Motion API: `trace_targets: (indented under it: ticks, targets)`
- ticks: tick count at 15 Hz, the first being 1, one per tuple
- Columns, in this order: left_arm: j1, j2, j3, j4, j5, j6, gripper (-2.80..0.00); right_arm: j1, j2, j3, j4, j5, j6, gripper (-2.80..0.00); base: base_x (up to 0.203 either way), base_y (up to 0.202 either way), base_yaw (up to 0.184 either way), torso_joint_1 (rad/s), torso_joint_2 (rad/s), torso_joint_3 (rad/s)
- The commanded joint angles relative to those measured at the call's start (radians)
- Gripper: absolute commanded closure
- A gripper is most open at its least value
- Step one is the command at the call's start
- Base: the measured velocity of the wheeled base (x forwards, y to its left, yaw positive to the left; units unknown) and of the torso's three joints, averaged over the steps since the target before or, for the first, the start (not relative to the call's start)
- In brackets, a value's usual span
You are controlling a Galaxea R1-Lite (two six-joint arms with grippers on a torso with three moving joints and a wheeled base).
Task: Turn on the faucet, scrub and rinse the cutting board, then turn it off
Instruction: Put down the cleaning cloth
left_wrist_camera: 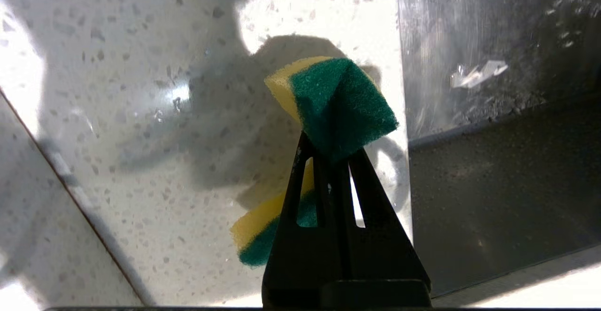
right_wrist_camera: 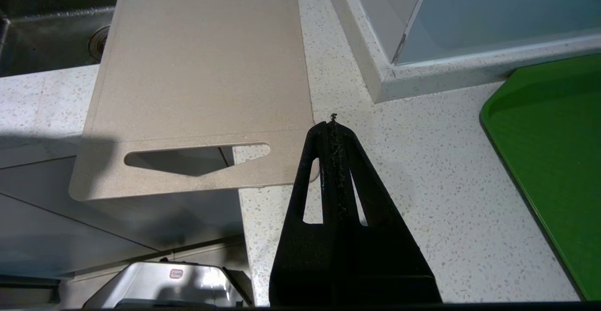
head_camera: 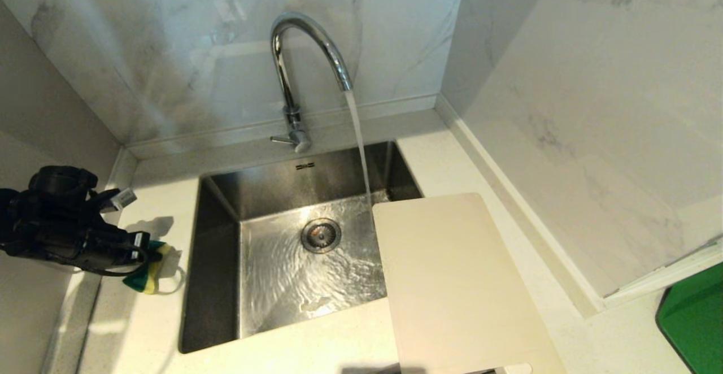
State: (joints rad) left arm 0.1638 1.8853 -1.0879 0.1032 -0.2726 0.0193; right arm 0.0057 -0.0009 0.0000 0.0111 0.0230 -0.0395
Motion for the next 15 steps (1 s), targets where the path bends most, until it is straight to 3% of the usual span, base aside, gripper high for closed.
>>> trace_targets:
  ticks: [1, 6, 7, 15]
  targets:
    - [0.000, 0.005, 0.006, -0.012, -0.002, 0.002, 0.00, 0.000, 0.001, 0.000, -0.002, 0.000, 0.000, 0.00, 0.000, 0.000, 0.000, 0.000, 0.00, 0.000]
    - [0.002, 0.003, 0.006, -0.014, 0.000, 0.001, 0.00, 0.000, 0.001, 0.000, -0.002, -0.002, 0.001, 0.00, 0.000, 0.000, 0.000, 0.000, 0.00, 0.000]
    - [0.002, 0.001, 0.006, -0.014, 0.000, -0.001, -2.80, 0.000, 0.001, 0.000, -0.002, -0.002, 0.001, 0.00, 0.000, 0.000, 0.000, 0.000, 0.00, 0.000]
    - [0.014, -0.068, 0.012, -0.015, -0.004, -0.009, -2.80, 0.000, 0.001, 0.000, -0.001, -0.002, 0.001, 0.00, 0.000, 0.000, 0.000, 0.000, 0.00, 0.000]
